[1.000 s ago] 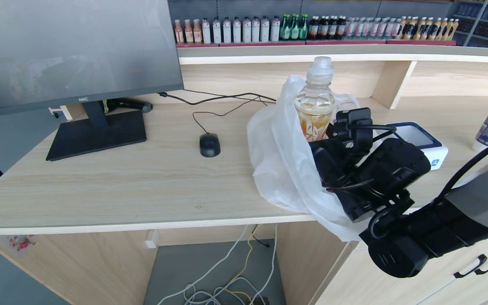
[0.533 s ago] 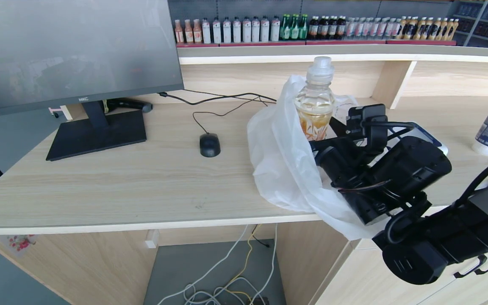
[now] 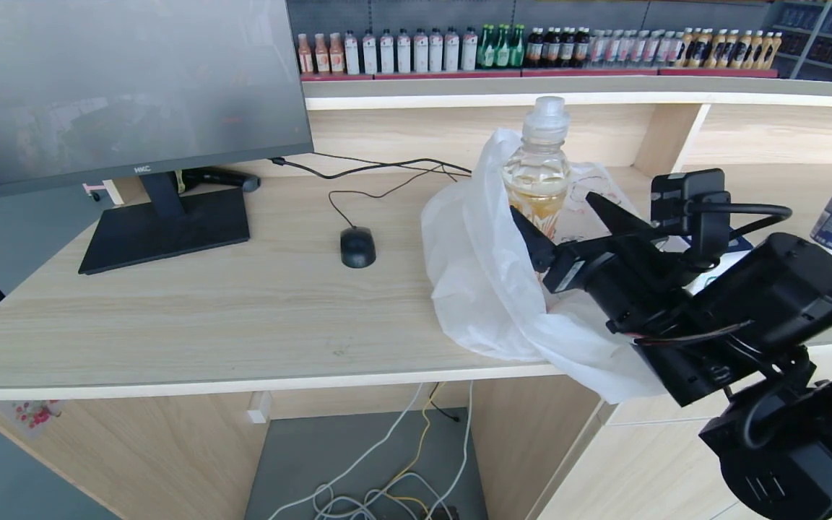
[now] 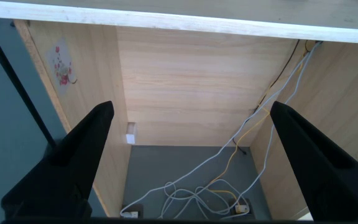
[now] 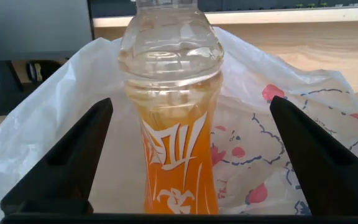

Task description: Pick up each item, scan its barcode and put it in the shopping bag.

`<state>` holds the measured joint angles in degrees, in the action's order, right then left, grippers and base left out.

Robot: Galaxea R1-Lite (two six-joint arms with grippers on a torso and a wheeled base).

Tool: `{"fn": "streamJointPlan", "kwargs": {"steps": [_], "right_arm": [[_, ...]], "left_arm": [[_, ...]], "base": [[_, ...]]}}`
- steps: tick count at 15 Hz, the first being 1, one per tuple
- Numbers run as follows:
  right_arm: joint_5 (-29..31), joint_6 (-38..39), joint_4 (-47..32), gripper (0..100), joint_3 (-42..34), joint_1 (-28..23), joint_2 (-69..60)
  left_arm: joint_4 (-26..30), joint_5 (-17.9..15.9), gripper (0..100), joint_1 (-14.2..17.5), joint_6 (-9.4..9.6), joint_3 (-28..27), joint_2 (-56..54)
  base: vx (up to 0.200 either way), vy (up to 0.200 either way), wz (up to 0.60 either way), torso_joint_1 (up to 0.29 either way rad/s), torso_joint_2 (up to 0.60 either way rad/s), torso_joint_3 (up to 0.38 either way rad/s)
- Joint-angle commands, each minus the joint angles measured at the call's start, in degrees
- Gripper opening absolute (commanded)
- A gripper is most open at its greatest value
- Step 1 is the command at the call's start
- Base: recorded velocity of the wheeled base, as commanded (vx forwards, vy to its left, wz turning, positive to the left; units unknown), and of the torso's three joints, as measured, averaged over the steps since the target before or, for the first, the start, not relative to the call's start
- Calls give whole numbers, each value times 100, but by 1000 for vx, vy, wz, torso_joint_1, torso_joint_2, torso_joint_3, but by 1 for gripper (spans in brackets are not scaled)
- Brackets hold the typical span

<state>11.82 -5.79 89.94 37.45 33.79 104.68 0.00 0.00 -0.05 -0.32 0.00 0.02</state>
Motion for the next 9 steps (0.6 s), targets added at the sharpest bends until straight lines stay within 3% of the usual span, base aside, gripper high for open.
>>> {"fn": "streamJointPlan", "kwargs": {"steps": [1, 3, 7, 9], "right_arm": [[-5, 8, 6, 100, -159, 5, -405], [-14, 8, 6, 100, -405, 13, -730], [-128, 421, 6, 100, -1890, 13, -1617], [-330, 227, 6, 100, -1899, 40, -1776]], "left_arm": [[0, 0, 100, -4, -3, 0, -2], [0, 0, 100, -4, -3, 0, -2], [0, 0, 100, -4, 5, 0, -2], [0, 0, 100, 5, 14, 0, -2]], "base": [[0, 0, 0, 0, 0, 0], [0, 0, 0, 0, 0, 0], [0, 0, 0, 0, 0, 0], [0, 0, 0, 0, 0, 0]]}}
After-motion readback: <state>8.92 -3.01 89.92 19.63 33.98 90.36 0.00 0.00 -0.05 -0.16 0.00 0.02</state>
